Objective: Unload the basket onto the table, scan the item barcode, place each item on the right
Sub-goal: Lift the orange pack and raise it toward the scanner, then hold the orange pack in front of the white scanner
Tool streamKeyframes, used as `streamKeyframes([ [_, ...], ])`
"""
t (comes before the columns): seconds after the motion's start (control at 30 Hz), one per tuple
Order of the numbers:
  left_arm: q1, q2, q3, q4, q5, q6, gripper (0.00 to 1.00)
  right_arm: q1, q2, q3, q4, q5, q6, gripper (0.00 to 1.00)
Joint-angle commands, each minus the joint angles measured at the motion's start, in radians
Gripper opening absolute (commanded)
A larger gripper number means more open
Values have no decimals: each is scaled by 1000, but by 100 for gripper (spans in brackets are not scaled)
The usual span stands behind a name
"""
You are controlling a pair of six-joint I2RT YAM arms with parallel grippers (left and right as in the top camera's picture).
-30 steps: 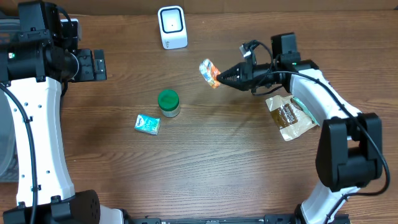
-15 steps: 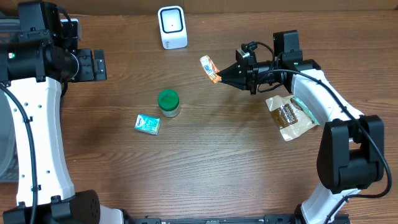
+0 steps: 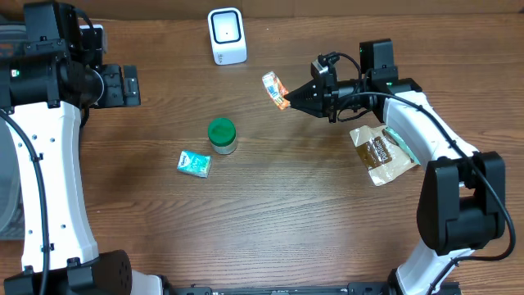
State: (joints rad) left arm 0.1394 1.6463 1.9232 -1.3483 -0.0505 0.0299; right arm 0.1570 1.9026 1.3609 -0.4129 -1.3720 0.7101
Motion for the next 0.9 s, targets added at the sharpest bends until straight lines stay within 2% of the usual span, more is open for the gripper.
streamKeyframes([
  [0.0,4,5,1,-1,-9,15,100,27,-31,16,-10,86,-58,4],
  [0.17,4,5,1,-1,-9,16,100,59,-31,16,-74,220,-107,4],
  [0.3,4,5,1,-1,-9,16,99,84,-31,63,-222,377,-190,4],
  [0.5,4,5,1,-1,-9,16,100,154,-31,330,-562,770,-297,4],
  [0.63,4,5,1,-1,-9,16,100,216,-29,541,-679,1045,-304,4],
  [0.73,4,5,1,-1,-9,16,100,269,-27,657,-679,1254,-330,4],
  [0.87,4,5,1,-1,-9,16,100,346,-26,694,-513,1537,-415,4],
])
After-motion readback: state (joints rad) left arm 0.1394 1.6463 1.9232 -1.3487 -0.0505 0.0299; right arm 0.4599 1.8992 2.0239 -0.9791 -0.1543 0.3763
